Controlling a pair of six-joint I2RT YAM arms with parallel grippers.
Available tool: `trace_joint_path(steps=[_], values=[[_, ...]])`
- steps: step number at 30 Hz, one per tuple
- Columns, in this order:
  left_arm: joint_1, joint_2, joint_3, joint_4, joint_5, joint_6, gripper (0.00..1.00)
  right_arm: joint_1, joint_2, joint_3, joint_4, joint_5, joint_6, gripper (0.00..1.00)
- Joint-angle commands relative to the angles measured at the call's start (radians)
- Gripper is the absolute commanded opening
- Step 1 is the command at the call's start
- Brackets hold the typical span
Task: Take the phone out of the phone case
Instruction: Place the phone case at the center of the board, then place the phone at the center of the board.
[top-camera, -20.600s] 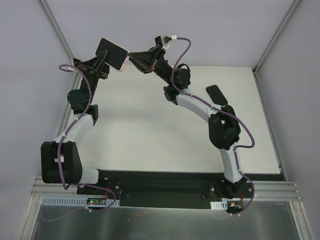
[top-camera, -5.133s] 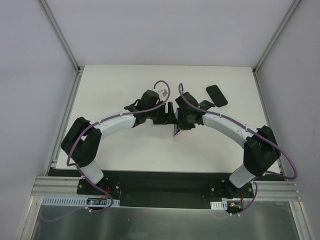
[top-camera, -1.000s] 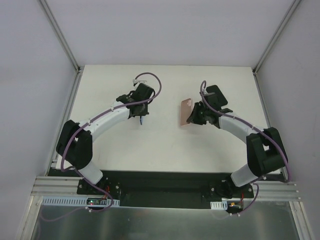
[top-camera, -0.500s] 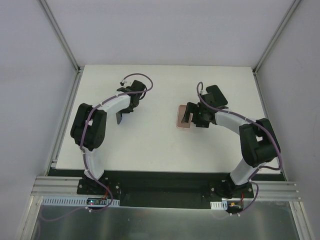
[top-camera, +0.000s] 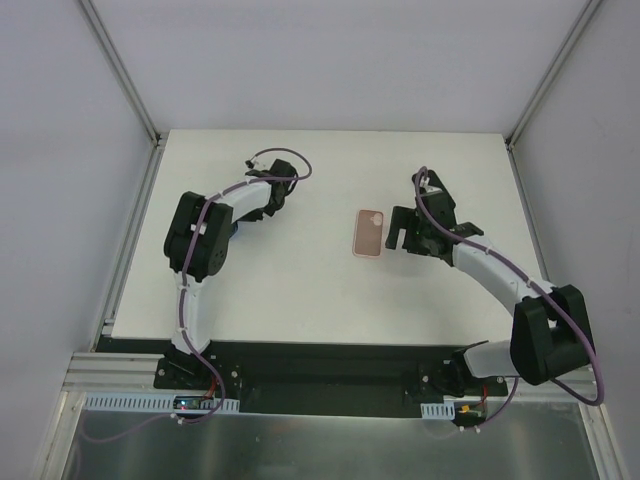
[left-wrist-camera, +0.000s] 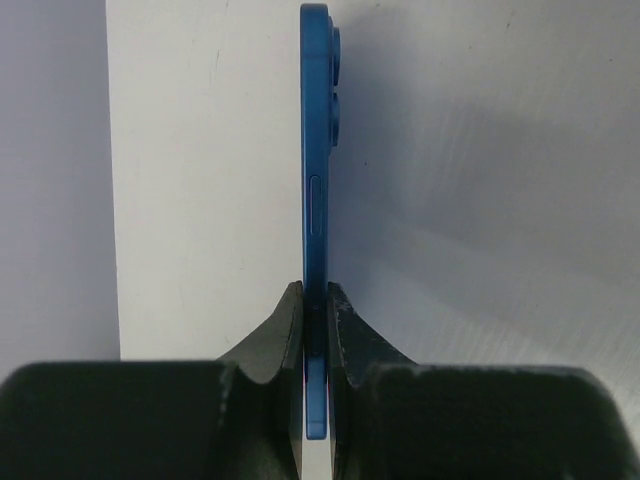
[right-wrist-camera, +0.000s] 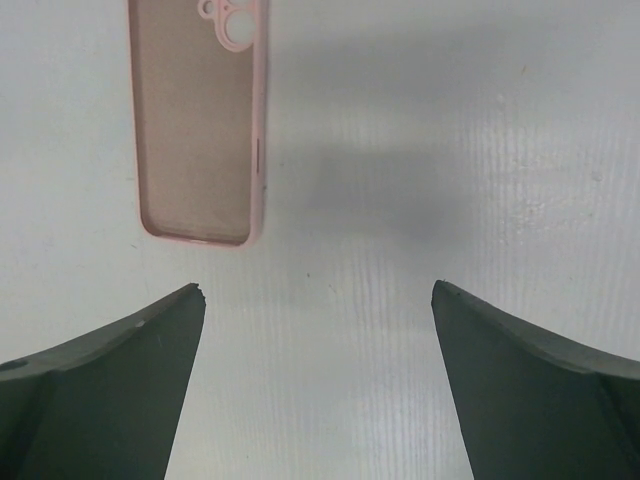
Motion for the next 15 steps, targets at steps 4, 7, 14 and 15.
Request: trace_joint_path(steps=[4,7,14,15], values=[[0.008,0.062,0.069,-0.034,0.042,0.039,0.12,-0.007,-0.063,-0.009,-0.079,0.090,-0.026,0.99],[0.010,0.067,0.076,-0.041,0.056,0.042,0.23,-0.007,-0.070,-0.002,-0.093,0.101,-0.027,0.99],[0.014,0.059,0.078,-0.051,0.106,0.048,0.49,-0.010,-0.067,0.013,-0.109,0.107,-0.030,0.99],[0.014,0.058,0.078,-0.054,0.106,0.048,0.59,-0.010,-0.067,0.014,-0.111,0.109,-0.030,0.99]])
